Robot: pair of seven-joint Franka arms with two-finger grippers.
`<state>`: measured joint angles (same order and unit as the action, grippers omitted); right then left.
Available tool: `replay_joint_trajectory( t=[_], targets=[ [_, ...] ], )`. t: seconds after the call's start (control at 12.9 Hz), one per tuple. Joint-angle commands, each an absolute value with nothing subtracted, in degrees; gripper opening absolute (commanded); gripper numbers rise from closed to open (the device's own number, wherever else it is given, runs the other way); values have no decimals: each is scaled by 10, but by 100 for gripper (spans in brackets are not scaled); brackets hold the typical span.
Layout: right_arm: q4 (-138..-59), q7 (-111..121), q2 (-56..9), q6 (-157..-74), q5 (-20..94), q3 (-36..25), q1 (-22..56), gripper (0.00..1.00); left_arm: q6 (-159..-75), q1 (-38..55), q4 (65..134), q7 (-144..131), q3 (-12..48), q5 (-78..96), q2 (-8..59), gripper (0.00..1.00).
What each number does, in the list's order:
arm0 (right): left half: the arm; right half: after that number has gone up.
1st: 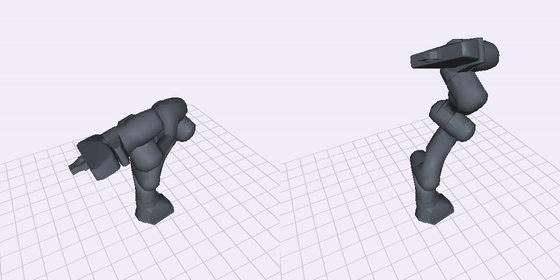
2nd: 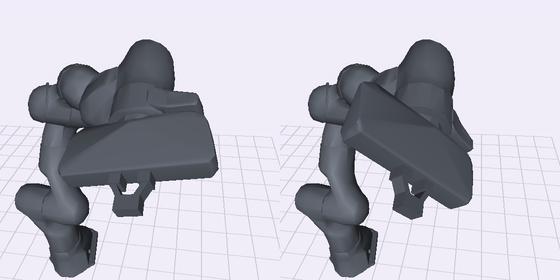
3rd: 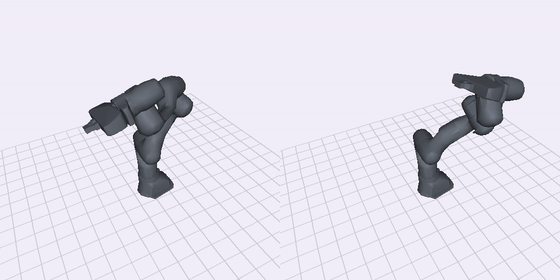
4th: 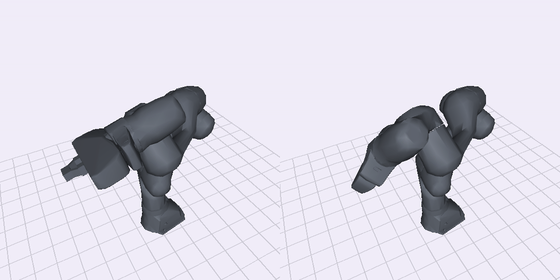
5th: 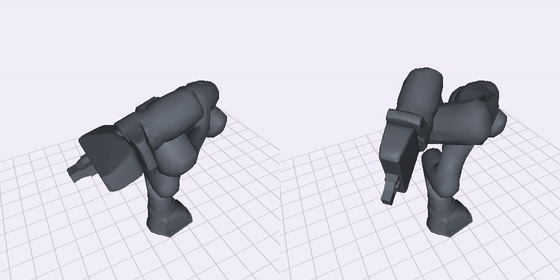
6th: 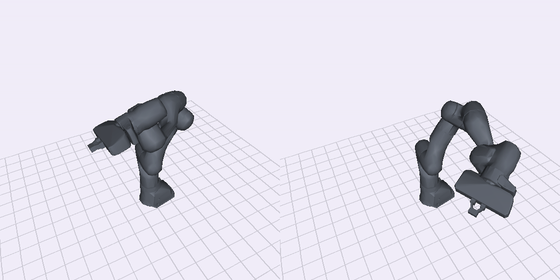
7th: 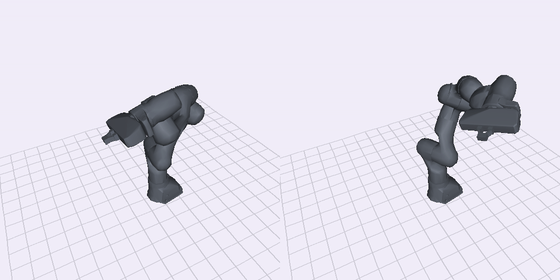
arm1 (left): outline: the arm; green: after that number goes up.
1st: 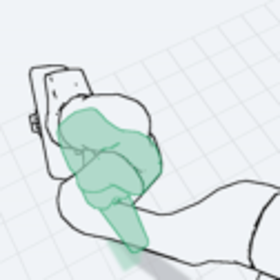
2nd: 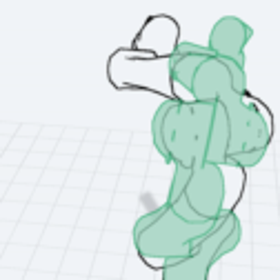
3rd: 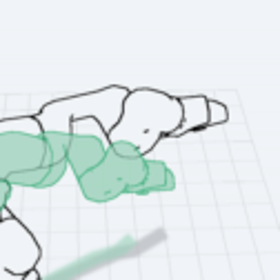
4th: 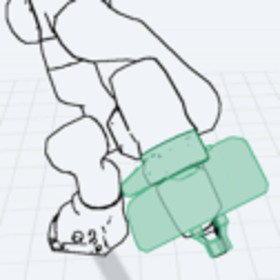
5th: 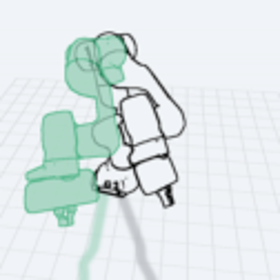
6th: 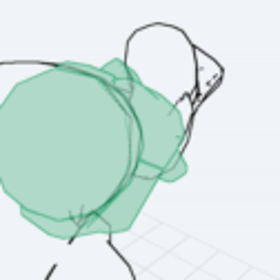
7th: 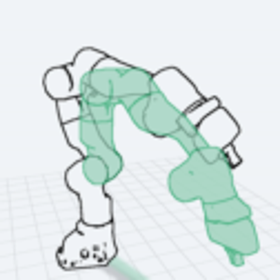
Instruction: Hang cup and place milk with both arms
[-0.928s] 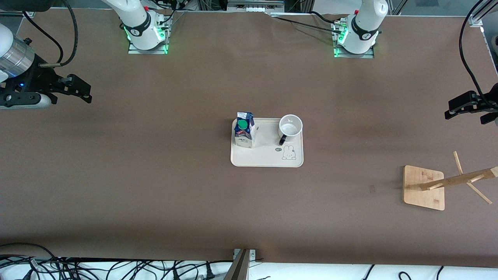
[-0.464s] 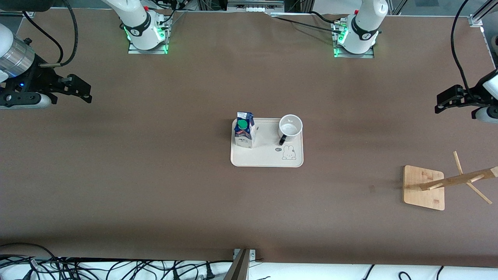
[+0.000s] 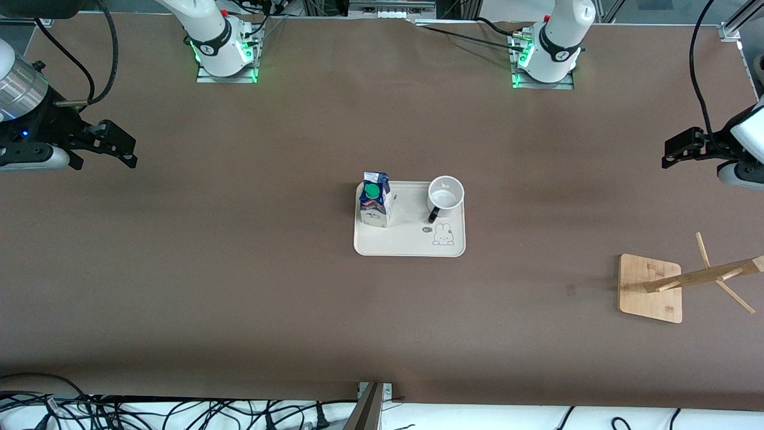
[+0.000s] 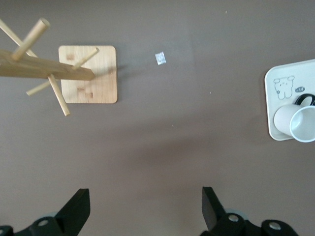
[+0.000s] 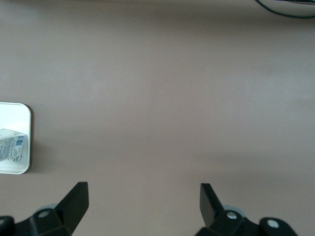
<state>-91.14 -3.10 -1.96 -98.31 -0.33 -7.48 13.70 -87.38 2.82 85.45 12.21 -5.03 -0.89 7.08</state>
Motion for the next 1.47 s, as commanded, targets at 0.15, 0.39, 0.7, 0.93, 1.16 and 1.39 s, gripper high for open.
replay_joint_trajectory(
  t=[0.15, 0.39, 0.7, 0.93, 1.16, 1.39],
  targets=[
    [-908, -30, -70, -943, -4, -52, 182, 100, -860, 29, 855, 134, -47, -18, 87, 100],
    [-856, -101, -135, -951, 62, -42, 220, 100, -853, 33, 854, 127, -46, -25, 104, 100],
    [-783, -318, -246, -1020, 69, -36, 335, 100, -844, 28, 852, 135, -47, -14, 105, 100],
    [-727, -459, -325, -1075, 68, -37, 403, 100, -832, 28, 854, 140, -47, -3, 106, 100],
    [-707, -511, -365, -1099, 65, -38, 433, 100, -824, 28, 854, 139, -47, -2, 108, 100],
    [-710, -528, -379, -1102, 58, -38, 444, 100, -824, 21, 854, 141, -48, -1, 109, 100]
  ],
)
